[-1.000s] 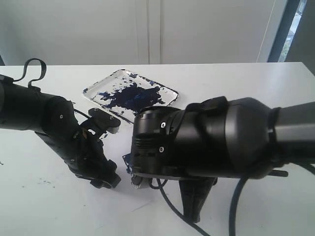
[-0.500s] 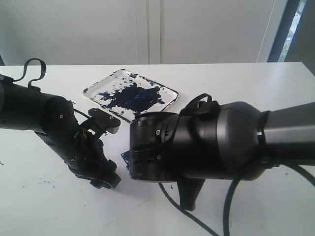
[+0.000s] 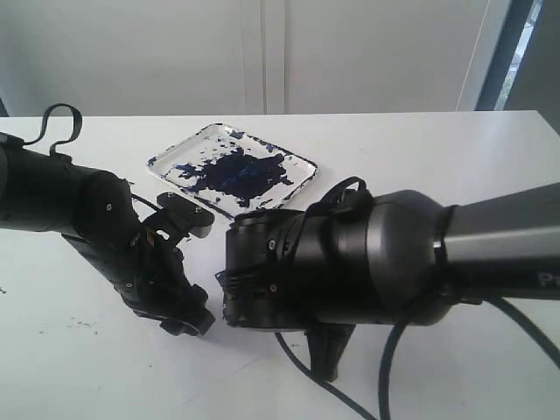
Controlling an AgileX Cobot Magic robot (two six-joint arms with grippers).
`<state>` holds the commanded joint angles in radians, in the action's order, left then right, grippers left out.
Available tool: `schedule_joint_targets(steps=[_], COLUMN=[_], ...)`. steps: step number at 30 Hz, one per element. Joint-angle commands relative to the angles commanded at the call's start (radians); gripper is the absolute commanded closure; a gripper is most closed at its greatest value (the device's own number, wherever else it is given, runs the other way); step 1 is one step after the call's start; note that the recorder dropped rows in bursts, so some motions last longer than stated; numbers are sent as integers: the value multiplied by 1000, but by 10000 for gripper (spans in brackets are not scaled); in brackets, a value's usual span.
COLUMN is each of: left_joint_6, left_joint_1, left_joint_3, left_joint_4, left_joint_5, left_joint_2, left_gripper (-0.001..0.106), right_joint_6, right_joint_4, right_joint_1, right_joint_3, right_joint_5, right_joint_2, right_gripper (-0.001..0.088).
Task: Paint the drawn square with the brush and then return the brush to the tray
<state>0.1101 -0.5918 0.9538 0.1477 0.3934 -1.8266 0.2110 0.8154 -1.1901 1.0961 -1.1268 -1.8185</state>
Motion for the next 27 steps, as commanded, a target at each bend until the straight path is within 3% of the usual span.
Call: schedule_joint_targets(steps=[14, 27], left_joint_6=[0, 0], left_joint_1=[0, 0], left_joint_3=[0, 0], left_joint_4=[0, 0], left_joint_5=[0, 0], left_joint_2=[0, 0], left_gripper=[363, 363], right_joint_6=[22, -6], right_joint_4=[76, -7], right_joint_1=[0, 0], right_joint_3=[0, 0], right_joint_5=[-57, -32], right_joint_2=[-4, -4], right_gripper=[868, 868])
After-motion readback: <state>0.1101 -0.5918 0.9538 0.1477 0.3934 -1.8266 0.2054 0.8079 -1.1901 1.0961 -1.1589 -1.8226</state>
